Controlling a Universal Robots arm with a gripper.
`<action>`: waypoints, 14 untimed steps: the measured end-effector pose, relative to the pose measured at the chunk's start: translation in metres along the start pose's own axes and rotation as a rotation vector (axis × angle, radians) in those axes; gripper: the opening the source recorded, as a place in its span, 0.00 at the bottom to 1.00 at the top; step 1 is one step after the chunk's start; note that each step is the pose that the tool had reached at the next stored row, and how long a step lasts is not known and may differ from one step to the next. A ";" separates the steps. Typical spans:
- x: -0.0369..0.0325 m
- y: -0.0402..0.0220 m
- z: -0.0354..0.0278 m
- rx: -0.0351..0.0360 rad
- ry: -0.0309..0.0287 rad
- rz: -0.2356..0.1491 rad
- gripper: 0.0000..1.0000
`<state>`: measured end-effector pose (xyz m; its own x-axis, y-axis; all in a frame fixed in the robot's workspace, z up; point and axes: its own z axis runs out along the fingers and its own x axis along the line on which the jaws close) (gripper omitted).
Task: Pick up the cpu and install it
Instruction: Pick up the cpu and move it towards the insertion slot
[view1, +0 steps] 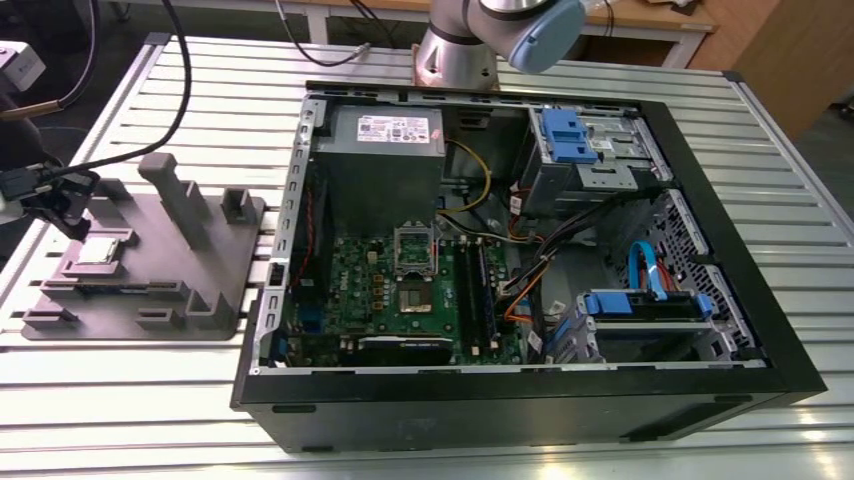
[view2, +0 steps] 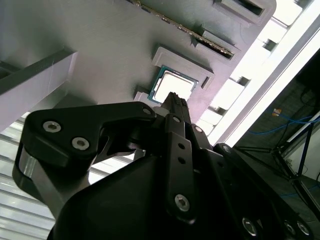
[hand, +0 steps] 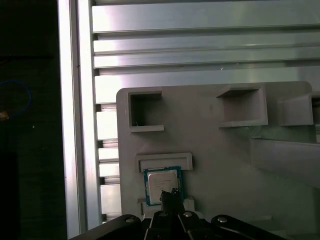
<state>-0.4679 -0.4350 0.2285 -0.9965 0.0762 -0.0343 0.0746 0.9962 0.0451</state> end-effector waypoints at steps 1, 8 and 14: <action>0.0000 0.0000 0.0000 0.0000 0.0000 0.000 0.10; 0.0000 0.0000 0.0001 0.0000 0.0000 0.000 0.35; 0.0000 0.0000 0.0001 0.0000 0.0000 0.000 0.58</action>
<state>-0.4679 -0.4350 0.2284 -0.9965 0.0762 -0.0343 0.0746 0.9962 0.0451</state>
